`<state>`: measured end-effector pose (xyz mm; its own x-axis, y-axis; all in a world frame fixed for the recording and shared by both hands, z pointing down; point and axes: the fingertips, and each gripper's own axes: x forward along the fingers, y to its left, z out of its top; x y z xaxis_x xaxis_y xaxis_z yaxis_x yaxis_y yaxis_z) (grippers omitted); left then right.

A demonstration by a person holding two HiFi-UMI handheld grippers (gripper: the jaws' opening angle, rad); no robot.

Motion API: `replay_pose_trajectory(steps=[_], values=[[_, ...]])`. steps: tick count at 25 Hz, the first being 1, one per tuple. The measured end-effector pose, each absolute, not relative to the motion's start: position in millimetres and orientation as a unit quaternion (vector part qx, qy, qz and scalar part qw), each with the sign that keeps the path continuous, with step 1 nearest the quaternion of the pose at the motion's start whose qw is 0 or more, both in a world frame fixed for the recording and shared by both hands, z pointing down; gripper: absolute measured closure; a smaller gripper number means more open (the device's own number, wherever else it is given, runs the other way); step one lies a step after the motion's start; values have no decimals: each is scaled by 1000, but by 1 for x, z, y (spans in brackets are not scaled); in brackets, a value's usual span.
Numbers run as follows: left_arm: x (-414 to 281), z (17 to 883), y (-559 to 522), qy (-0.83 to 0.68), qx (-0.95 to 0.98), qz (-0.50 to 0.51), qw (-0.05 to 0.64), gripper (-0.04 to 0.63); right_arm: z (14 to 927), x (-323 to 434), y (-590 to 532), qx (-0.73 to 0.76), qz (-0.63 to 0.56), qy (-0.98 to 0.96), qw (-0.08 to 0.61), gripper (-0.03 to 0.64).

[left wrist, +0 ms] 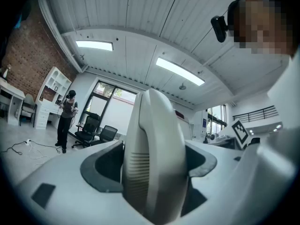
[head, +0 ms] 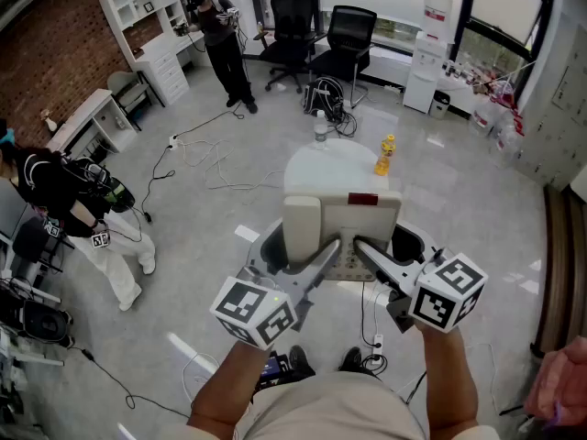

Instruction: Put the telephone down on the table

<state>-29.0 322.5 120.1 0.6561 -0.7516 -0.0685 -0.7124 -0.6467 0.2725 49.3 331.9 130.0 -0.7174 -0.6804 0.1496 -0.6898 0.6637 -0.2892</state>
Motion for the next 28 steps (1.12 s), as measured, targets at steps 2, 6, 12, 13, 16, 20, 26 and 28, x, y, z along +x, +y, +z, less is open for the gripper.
replay_pose_trajectory(steps=[2, 6, 12, 13, 16, 20, 26, 28], values=[[-29, 122, 321, -404, 904, -87, 112, 224, 132, 50, 330, 377, 165, -911, 15, 364], [-31, 128, 318, -401, 905, -86, 115, 224, 138, 47, 328, 380, 166, -910, 18, 364], [-43, 139, 312, -395, 906, -85, 121, 224, 148, 34, 324, 387, 165, -907, 23, 364], [-45, 140, 310, -394, 907, -85, 122, 224, 149, 32, 322, 388, 166, -906, 24, 364], [-50, 144, 306, -391, 908, -84, 124, 225, 152, 27, 318, 392, 165, -905, 26, 364], [-58, 146, 300, -389, 908, -82, 129, 225, 154, 20, 314, 398, 161, -903, 29, 363], [-82, 150, 296, -374, 914, -92, 128, 225, 156, -4, 313, 410, 163, -897, 28, 362], [-90, 150, 296, -369, 916, -94, 126, 225, 156, -13, 313, 414, 163, -895, 26, 362]])
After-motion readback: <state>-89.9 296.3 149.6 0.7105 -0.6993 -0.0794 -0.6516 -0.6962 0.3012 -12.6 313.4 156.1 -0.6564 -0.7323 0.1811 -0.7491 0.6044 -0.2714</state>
